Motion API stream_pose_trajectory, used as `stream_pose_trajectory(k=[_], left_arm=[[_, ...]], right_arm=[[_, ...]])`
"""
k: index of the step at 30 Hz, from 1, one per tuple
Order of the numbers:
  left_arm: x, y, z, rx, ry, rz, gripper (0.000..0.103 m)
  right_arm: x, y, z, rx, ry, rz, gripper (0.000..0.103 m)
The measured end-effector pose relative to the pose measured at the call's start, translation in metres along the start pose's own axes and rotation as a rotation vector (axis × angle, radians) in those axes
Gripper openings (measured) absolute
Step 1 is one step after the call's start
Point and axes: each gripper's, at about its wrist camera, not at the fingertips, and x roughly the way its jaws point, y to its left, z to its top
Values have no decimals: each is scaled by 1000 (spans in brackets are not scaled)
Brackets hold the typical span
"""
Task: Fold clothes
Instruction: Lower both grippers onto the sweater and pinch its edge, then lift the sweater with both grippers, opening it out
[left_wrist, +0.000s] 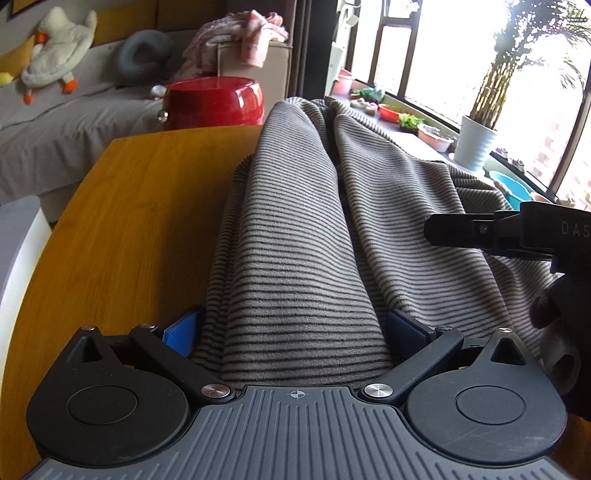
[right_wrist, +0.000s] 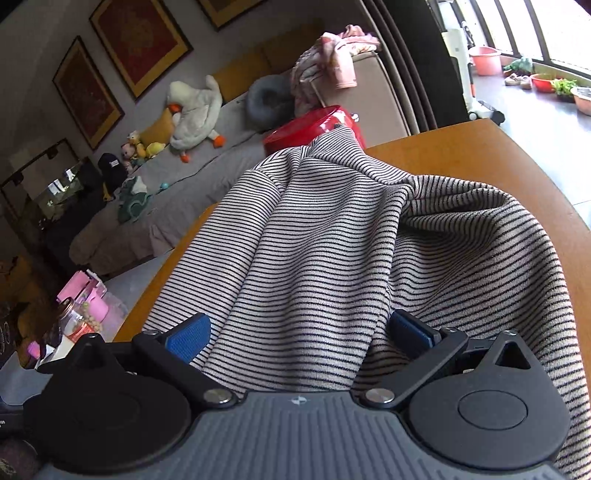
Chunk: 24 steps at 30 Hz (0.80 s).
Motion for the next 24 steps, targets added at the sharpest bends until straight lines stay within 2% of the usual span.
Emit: stream_pose_trajectory(k=[5, 11, 14, 18, 21, 23, 24], left_arm=[[-23, 11, -12, -56, 30, -23, 103], [-45, 28, -20, -145, 56, -105, 103], [-49, 32, -15, -152, 19, -108, 103], [-50, 20, 1, -93, -58, -110, 103], [-48, 3, 12, -19, -129, -132, 103], [-34, -7, 16, 14, -137, -145, 103], [-26, -11, 17, 24, -131, -150, 103]], right_arm=[[-18, 9, -17, -31, 43, 75, 103], [-49, 15, -39, -86, 92, 114, 103], [-56, 16, -34, -70, 88, 56, 103], [-72, 25, -17, -153, -47, -70, 101], [-66, 24, -1, -201, -96, -191, 85], [-52, 13, 7, -173, -70, -230, 69], [-42, 7, 9, -152, -45, -245, 66]])
